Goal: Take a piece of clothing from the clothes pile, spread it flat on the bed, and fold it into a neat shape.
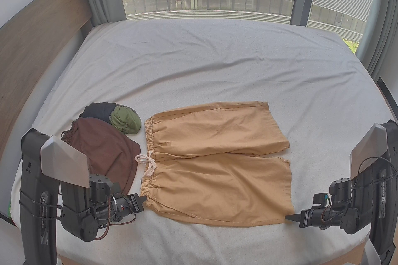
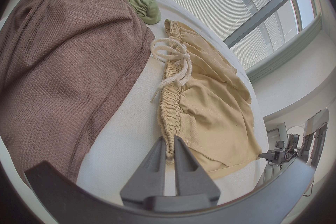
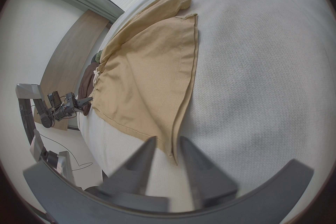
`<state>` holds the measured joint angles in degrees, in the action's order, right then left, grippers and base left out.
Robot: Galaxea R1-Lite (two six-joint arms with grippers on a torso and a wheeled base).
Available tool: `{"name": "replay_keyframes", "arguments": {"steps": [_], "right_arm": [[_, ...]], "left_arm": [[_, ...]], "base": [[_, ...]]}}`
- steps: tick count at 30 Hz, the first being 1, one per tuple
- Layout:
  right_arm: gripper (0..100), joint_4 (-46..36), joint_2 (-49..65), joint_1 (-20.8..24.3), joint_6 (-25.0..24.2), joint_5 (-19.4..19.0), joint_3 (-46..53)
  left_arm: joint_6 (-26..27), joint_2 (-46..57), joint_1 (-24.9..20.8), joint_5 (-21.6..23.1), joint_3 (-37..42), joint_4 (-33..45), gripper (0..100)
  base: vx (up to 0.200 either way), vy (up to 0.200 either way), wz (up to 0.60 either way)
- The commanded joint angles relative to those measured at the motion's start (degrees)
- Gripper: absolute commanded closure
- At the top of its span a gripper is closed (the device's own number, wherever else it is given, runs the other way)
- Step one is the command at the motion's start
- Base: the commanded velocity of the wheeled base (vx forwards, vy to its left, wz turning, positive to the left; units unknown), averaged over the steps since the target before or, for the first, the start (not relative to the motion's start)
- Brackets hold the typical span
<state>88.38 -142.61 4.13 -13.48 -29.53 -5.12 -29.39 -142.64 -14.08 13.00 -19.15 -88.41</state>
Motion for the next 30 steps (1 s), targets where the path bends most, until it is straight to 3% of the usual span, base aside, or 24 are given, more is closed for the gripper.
{"name": "replay_keyframes", "arguments": {"steps": [1,8,9,25,30], "right_arm": [[0,0.04,-0.39,0.09,0.21,-0.01,-0.07],[0,0.12,-1.1,0.17,1.09,-0.01,-0.5],[100,0.12,-1.1,0.17,1.09,-0.01,-0.5],[100,0.04,-0.3,0.0,1.09,-0.01,0.02],[100,0.04,1.28,-0.62,1.18,-0.01,1.34]], "left_arm": [[-0.05,-0.09,0.02,0.01,-0.01,-0.01,100],[-0.05,-0.09,0.02,0.01,-0.01,-0.01,100],[-0.05,-0.09,0.02,0.01,-0.01,-0.01,100],[-0.4,0.7,-0.16,0.28,1.13,-0.01,100],[-0.32,5.62,0.72,5.37,5.7,0.08,100]], "base": [[0.0,0.0,0.0],[0.0,0.0,0.0],[0.0,0.0,0.0],[0.0,0.0,0.0],[0.0,0.0,0.0]]}}
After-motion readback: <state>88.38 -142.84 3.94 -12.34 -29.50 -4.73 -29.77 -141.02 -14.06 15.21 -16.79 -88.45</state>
